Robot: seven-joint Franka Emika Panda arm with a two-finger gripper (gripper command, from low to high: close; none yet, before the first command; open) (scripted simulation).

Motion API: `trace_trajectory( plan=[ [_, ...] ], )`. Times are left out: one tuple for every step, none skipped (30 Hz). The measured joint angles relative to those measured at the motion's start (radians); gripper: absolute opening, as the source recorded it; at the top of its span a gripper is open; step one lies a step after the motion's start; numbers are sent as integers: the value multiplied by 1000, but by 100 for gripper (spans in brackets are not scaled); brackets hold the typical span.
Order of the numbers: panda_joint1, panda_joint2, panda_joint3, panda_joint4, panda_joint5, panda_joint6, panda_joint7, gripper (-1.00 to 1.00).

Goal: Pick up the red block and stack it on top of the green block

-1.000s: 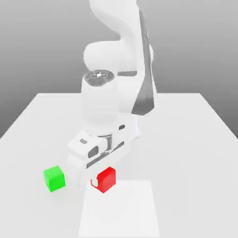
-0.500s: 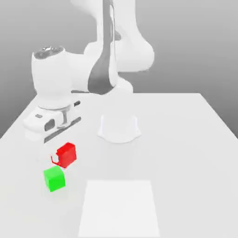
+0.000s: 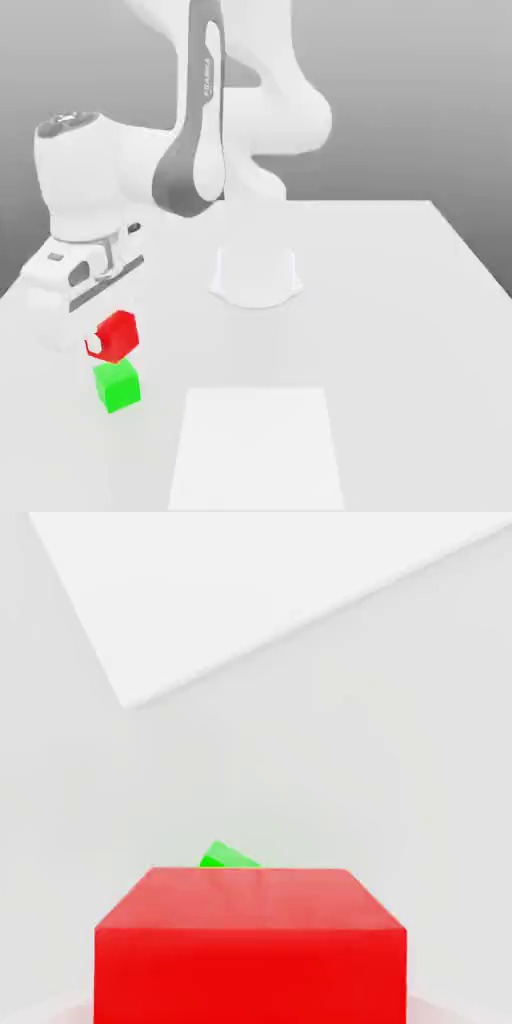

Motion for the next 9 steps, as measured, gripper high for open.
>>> trace_trajectory(
  plan=[
    [2, 16, 3, 0, 23, 14, -16, -100],
    [2, 33, 8, -1, 46, 29, -32, -100],
    [4, 49, 11, -2, 69, 44, -49, -100],
    [3, 67, 17, -3, 93, 60, -66, -100],
    [1, 84, 23, -5, 117, 76, -83, -100],
    [-5, 102, 33, -6, 141, 92, -99, -100],
    [-11, 120, 43, -8, 164, 109, -116, -100],
    [-15, 131, 50, -9, 179, 119, -126, 100],
    [-15, 131, 50, -9, 179, 119, -126, 100]
  ],
)
